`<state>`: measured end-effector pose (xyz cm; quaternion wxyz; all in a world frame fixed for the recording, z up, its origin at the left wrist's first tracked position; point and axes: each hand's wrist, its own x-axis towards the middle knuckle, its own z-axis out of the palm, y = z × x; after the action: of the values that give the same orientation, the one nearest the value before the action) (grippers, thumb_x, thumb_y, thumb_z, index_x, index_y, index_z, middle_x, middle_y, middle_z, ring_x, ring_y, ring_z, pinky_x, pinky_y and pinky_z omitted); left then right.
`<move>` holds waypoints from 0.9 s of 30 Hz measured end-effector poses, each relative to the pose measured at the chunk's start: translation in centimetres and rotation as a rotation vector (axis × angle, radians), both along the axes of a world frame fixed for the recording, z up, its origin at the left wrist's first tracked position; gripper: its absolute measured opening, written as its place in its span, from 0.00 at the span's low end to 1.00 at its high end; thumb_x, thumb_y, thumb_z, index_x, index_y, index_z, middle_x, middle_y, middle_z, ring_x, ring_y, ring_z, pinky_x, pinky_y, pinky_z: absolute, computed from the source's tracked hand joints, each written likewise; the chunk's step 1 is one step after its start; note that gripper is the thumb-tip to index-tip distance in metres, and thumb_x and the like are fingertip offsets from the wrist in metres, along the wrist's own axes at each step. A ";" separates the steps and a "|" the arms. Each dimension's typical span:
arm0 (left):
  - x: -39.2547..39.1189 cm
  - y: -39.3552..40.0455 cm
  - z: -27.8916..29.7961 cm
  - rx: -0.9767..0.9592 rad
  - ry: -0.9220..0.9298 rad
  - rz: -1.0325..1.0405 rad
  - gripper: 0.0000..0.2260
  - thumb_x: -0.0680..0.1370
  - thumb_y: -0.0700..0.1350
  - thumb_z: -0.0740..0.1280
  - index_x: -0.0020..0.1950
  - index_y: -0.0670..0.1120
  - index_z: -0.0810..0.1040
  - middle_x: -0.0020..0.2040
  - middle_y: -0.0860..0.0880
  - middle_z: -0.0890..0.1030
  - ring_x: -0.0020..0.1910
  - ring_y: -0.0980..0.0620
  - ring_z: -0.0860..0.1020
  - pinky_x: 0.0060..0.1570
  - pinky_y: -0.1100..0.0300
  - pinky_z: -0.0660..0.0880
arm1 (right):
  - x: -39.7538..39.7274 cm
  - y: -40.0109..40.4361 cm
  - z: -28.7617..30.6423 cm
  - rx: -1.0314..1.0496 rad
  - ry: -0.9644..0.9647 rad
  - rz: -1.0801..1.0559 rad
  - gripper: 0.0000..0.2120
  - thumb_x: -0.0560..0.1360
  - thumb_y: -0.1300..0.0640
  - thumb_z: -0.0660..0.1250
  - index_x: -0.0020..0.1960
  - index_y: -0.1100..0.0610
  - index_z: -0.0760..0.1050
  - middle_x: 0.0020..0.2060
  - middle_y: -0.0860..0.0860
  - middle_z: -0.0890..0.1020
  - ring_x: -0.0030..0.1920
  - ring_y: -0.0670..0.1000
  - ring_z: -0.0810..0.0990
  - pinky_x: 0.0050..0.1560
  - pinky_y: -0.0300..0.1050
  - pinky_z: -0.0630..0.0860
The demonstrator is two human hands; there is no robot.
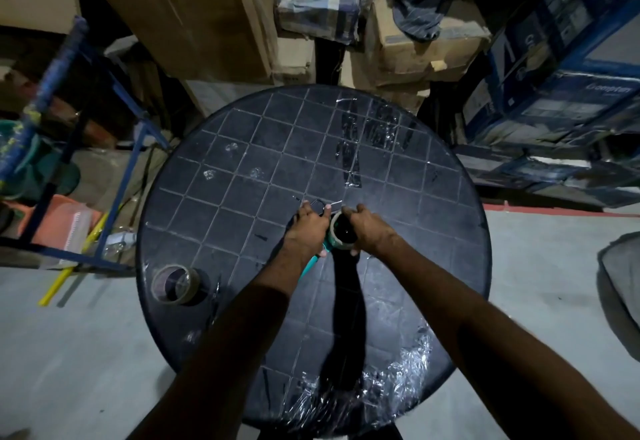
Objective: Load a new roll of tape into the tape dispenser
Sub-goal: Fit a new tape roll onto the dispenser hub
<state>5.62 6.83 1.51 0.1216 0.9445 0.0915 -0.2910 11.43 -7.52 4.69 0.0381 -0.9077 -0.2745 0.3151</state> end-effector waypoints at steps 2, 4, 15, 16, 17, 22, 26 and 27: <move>0.0 0.0 0.0 0.003 -0.011 -0.003 0.55 0.69 0.50 0.80 0.83 0.46 0.46 0.76 0.24 0.52 0.77 0.29 0.54 0.74 0.41 0.59 | -0.3 -0.1 -0.1 -0.001 0.008 -0.015 0.53 0.60 0.59 0.84 0.78 0.56 0.59 0.67 0.61 0.70 0.63 0.66 0.78 0.62 0.58 0.77; -0.1 0.0 0.2 -0.004 -0.017 0.003 0.54 0.69 0.50 0.80 0.83 0.46 0.46 0.76 0.24 0.53 0.77 0.29 0.55 0.75 0.42 0.59 | -0.5 -0.1 -0.1 0.009 0.009 -0.037 0.54 0.60 0.60 0.84 0.79 0.57 0.58 0.68 0.61 0.69 0.64 0.66 0.77 0.63 0.58 0.77; -0.3 1.5 -0.9 -0.233 -0.076 0.086 0.47 0.61 0.63 0.75 0.75 0.73 0.54 0.69 0.29 0.69 0.72 0.29 0.63 0.67 0.33 0.68 | -1.7 -0.7 -0.7 0.126 -0.001 -0.196 0.54 0.65 0.51 0.82 0.80 0.62 0.54 0.68 0.64 0.68 0.65 0.66 0.75 0.64 0.55 0.74; -0.4 1.2 -0.9 -0.207 -0.059 0.084 0.46 0.64 0.61 0.76 0.75 0.72 0.53 0.72 0.27 0.64 0.74 0.27 0.59 0.68 0.30 0.66 | -1.6 -0.8 -0.7 0.138 0.013 -0.204 0.54 0.64 0.51 0.83 0.80 0.62 0.55 0.67 0.64 0.69 0.64 0.66 0.75 0.64 0.55 0.74; -0.5 0.9 -0.7 -0.185 -0.051 0.087 0.45 0.66 0.60 0.76 0.75 0.71 0.53 0.73 0.25 0.61 0.76 0.26 0.55 0.68 0.29 0.64 | -1.3 -0.8 -0.7 0.148 0.033 -0.209 0.54 0.64 0.52 0.83 0.79 0.62 0.56 0.66 0.64 0.69 0.64 0.66 0.75 0.64 0.55 0.74; 0.2 0.0 0.3 -0.142 -0.003 0.125 0.36 0.71 0.59 0.75 0.76 0.64 0.63 0.72 0.25 0.62 0.75 0.27 0.57 0.70 0.30 0.64 | 0.1 -1.3 -1.1 0.156 0.075 -0.182 0.48 0.63 0.55 0.83 0.76 0.61 0.62 0.62 0.61 0.72 0.62 0.64 0.77 0.63 0.51 0.76; 1.1 -0.5 1.5 -0.077 0.041 0.112 0.34 0.73 0.57 0.75 0.76 0.61 0.65 0.75 0.28 0.57 0.73 0.29 0.63 0.70 0.32 0.65 | 0.5 -0.9 -1.1 0.136 0.069 -0.167 0.46 0.62 0.55 0.83 0.74 0.60 0.65 0.62 0.61 0.73 0.61 0.64 0.77 0.61 0.53 0.76; 1.1 -0.8 1.6 -0.054 0.042 0.109 0.34 0.73 0.56 0.75 0.76 0.61 0.64 0.76 0.28 0.56 0.74 0.30 0.62 0.69 0.32 0.65 | 0.6 -0.9 -1.2 0.128 0.071 -0.163 0.46 0.62 0.54 0.84 0.74 0.60 0.65 0.62 0.61 0.73 0.61 0.64 0.77 0.61 0.53 0.76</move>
<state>6.74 6.01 3.15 0.1608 0.9282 0.1376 -0.3061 12.04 -8.39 3.47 0.1314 -0.9109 -0.2178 0.3248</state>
